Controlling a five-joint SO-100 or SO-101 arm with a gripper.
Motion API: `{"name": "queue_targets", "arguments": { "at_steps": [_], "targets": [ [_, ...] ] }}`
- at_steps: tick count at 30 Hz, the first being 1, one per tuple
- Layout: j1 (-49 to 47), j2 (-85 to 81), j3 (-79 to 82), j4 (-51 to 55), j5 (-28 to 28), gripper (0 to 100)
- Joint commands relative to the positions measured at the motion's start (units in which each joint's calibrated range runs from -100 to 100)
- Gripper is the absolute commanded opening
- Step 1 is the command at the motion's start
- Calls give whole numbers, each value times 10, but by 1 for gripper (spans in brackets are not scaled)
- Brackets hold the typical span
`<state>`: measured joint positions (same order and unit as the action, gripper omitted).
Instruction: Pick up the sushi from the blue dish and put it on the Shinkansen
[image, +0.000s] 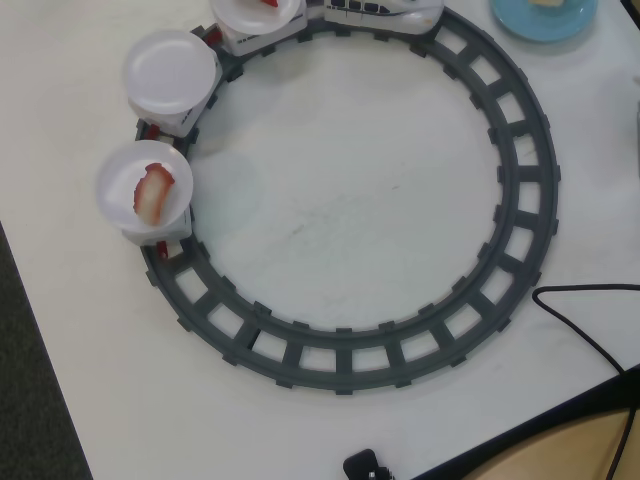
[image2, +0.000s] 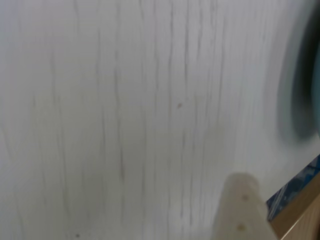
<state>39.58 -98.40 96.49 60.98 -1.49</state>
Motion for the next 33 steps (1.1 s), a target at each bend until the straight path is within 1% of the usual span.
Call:
{"name": "queue_targets", "arguments": {
  "at_steps": [1, 15, 21, 23, 25, 28, 33],
  "targets": [
    [-6, -3, -2, -4, 2, 17],
    [6, 7, -17, 15, 3, 18],
    [6, 21, -112, 21, -2, 18],
    [6, 60, -164, 21, -3, 18],
    [6, 127, -221, 20, -7, 21],
    [7, 261, -308, 21, -25, 27],
    [46, 494, -490, 63, -27, 32]
  ]
}}
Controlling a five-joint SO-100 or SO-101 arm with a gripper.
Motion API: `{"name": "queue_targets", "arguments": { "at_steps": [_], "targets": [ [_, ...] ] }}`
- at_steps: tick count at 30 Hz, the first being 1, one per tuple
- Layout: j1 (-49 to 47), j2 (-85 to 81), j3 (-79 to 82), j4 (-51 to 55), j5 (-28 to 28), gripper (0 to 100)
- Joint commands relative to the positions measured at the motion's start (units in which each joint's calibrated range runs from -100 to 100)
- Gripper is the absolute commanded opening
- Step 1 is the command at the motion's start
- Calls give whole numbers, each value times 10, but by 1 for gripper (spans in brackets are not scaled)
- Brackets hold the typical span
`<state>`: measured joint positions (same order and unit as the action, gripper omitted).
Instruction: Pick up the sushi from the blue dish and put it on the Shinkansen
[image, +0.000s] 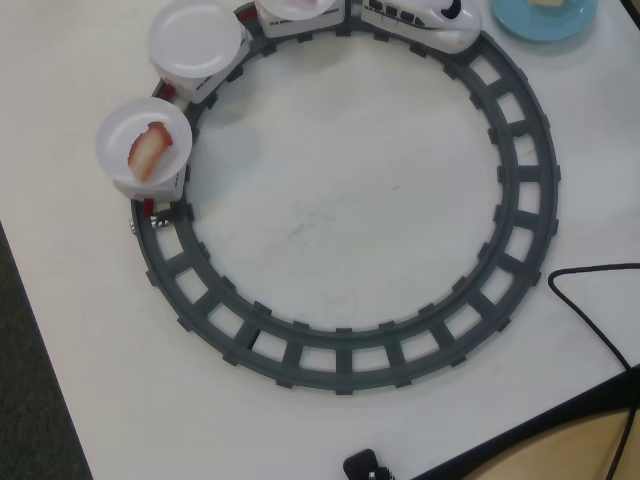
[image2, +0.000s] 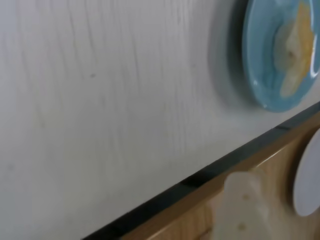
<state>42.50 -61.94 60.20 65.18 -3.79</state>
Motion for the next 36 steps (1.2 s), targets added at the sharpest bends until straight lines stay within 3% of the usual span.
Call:
{"name": "queue_targets", "arguments": {
  "at_steps": [1, 15, 24, 36],
  "targets": [
    [22, 173, -165, 35, -4, 33],
    [27, 702, -692, 209, -31, 33],
    [26, 939, -1035, 282, 2, 33],
    [-11, 1093, -1150, 291, 16, 33]
  ]
}}
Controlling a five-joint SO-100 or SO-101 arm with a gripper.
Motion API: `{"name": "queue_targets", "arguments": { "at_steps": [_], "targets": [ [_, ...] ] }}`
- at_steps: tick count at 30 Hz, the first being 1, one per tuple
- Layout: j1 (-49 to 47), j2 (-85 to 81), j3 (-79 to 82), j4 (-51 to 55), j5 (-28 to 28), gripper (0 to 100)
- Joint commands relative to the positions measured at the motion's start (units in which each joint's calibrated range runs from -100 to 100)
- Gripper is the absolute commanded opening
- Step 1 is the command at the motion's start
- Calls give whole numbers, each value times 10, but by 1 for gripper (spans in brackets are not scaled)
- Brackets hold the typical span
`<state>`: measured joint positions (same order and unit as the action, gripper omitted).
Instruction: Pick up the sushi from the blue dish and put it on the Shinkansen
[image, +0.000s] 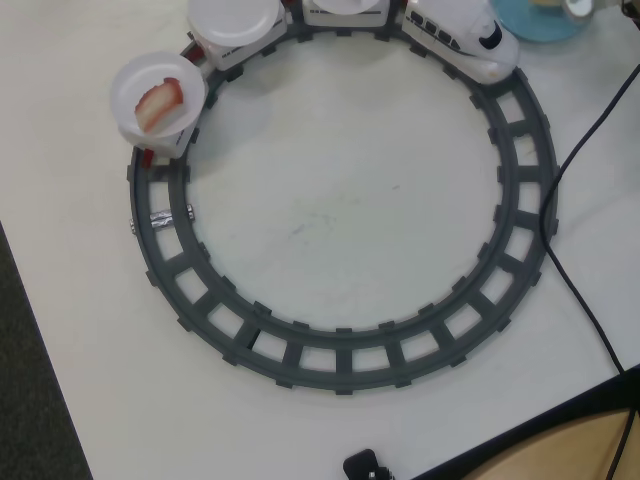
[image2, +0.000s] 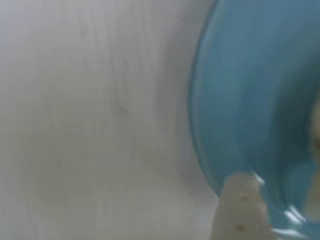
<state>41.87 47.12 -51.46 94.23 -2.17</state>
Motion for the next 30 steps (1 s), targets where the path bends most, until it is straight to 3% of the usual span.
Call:
{"name": "queue_targets", "arguments": {
  "at_steps": [1, 15, 17, 20, 22, 30],
  "targets": [
    [-6, 9, -36, -1, 0, 33],
    [-5, 63, -62, -4, 1, 32],
    [-5, 74, -62, -3, 1, 27],
    [-3, 82, -62, -4, -5, 8],
    [-1, 80, -62, -8, -7, 0],
    [21, 30, -62, -5, -8, 2]
  ]
}}
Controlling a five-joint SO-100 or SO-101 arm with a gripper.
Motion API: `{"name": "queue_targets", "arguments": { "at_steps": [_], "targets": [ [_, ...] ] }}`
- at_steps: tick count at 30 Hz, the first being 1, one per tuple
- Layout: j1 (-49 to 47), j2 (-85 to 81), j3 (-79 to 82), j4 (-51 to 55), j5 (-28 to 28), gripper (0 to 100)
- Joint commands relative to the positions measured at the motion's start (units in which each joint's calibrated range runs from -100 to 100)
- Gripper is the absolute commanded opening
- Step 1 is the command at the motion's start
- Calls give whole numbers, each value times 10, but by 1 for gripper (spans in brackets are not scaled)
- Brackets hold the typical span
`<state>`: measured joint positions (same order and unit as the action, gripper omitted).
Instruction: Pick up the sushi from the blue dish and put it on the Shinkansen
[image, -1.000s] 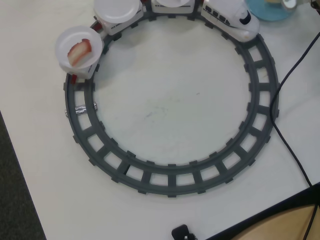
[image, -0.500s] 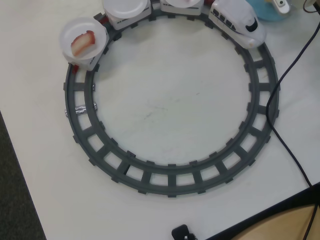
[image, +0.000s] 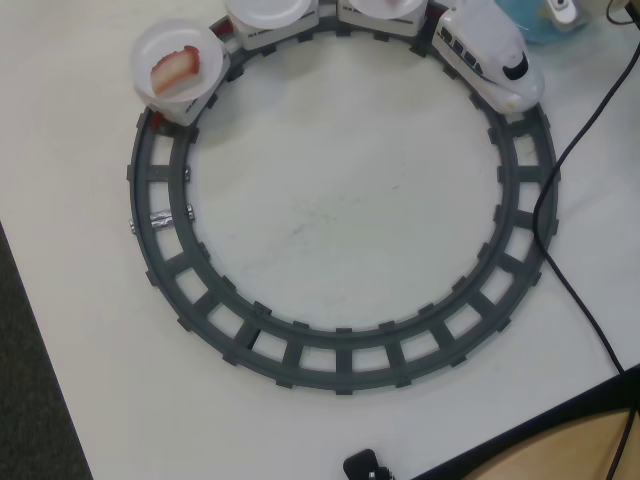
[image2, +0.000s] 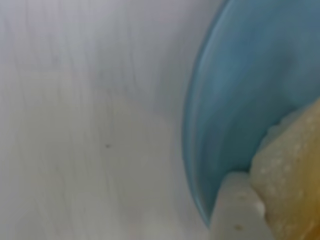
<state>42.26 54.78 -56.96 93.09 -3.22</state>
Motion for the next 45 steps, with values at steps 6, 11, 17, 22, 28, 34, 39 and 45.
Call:
{"name": "queue_targets", "arguments": {
  "at_steps": [6, 11, 17, 22, 28, 34, 39, 45],
  "targets": [
    [62, -182, 2, 49, 2, 2],
    [76, -327, 63, 63, 4, 2],
    [58, -503, 259, 55, 4, 2],
    [24, -627, 420, 55, 30, 2],
    [3, -770, 561, 55, 40, 2],
    [3, -924, 688, 19, 46, 2],
    [3, -1066, 858, -70, 64, 2],
    [-49, -1188, 1048, -171, 79, 2]
  ]
}}
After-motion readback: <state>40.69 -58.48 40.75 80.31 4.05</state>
